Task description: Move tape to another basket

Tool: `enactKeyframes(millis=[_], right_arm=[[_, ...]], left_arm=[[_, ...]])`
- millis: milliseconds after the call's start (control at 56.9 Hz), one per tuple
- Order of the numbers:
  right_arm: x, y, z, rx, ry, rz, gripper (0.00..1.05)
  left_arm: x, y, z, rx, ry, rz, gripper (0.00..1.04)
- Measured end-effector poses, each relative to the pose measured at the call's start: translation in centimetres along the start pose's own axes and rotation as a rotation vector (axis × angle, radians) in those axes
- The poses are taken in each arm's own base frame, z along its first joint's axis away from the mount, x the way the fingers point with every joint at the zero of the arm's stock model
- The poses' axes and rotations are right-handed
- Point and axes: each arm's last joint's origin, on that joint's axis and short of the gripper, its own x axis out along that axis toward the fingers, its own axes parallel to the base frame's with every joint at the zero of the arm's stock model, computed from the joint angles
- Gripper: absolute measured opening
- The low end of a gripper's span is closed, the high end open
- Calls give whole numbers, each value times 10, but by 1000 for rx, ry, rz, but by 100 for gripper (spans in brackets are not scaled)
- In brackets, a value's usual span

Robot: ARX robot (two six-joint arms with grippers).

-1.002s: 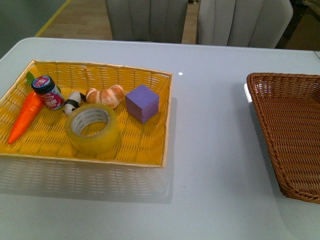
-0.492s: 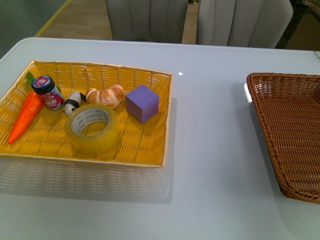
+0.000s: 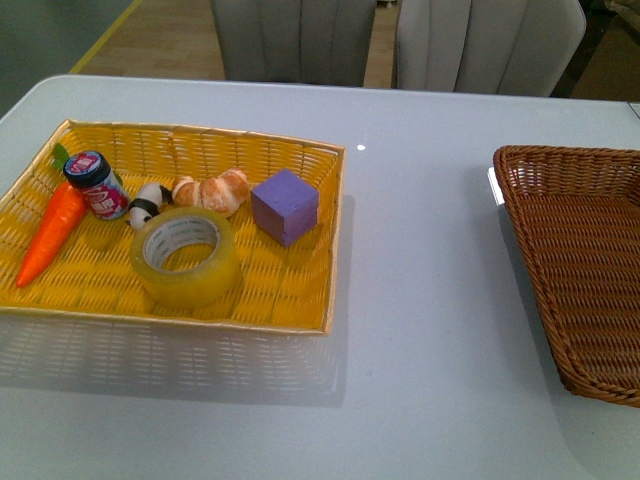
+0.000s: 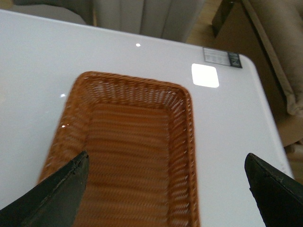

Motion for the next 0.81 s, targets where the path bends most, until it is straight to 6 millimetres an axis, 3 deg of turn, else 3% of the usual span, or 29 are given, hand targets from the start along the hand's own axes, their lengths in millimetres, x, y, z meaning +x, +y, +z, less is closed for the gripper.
enactKeyframes(millis=[35,123,211,264,492,809], right_arm=[[16,-7,2,-7,8,-22,96],[78,-29,-4,-32,99,-68,96],[142,-48,-29,-18,255,-56,96],[166,-54,-43,0,325,-47,96],[207,-66,-67,29,427,-43,96],[217,-62,-93,43,512,-15,95]], left_arm=[[0,0,0,0,0,0,96],[0,0,0,0,0,0,96],[0,0,0,0,0,0,96],[0,0,0,0,0,0,96],[0,0,0,0,0,0,96],[0,0,0,0,0,0,96]])
